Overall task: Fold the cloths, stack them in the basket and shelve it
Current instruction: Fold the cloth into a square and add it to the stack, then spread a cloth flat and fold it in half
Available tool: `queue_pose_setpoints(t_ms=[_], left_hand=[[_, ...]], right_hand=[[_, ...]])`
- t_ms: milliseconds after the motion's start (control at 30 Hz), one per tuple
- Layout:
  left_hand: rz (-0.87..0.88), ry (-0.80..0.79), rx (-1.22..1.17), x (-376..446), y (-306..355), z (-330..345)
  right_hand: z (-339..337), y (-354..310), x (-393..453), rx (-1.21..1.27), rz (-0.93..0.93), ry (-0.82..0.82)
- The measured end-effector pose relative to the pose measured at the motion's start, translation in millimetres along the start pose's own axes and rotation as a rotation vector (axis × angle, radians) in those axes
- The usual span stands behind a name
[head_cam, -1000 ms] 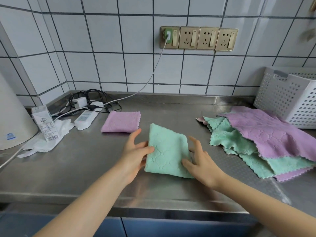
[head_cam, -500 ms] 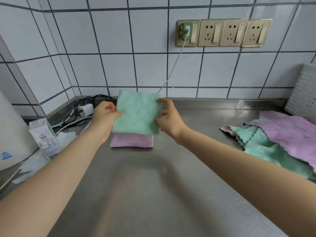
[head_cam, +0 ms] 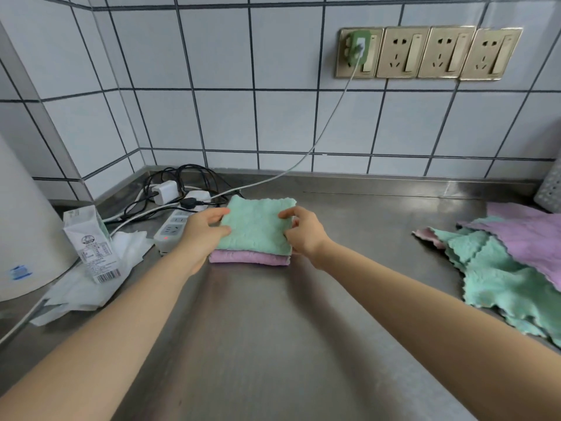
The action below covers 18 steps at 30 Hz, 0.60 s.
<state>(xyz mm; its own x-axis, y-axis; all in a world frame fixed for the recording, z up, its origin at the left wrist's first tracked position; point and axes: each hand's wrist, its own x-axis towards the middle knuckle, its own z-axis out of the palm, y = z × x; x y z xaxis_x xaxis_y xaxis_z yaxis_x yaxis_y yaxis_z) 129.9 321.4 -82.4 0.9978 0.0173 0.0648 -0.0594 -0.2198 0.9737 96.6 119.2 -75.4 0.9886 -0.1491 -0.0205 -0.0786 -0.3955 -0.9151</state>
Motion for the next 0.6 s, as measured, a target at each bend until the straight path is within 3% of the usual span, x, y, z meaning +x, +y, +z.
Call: queue_pose_setpoints(t_ms=[133,300,467,600], left_hand=[[-0.023,0.003,-0.006,-2.5,0.3,-0.5],[0.075,0.058,0.346,-10.2,-5.8,-1.7],[0.332,0.056,0.801,-18.1,-13.7,-1.5],[0.291,0.037,0.938,-24.0,-7.3,-8.8]], right_hand=[[-0.7,3.3,-1.9,-0.027,0.017,-0.014],[2.0,3.0,-4.9,-0.118,-0.043,-0.028],[2.5,3.2,-13.4,-0.32,-0.109,-0.048],[-13.3,-7.9,-25.6,-0.409,-0.109,-0.107]])
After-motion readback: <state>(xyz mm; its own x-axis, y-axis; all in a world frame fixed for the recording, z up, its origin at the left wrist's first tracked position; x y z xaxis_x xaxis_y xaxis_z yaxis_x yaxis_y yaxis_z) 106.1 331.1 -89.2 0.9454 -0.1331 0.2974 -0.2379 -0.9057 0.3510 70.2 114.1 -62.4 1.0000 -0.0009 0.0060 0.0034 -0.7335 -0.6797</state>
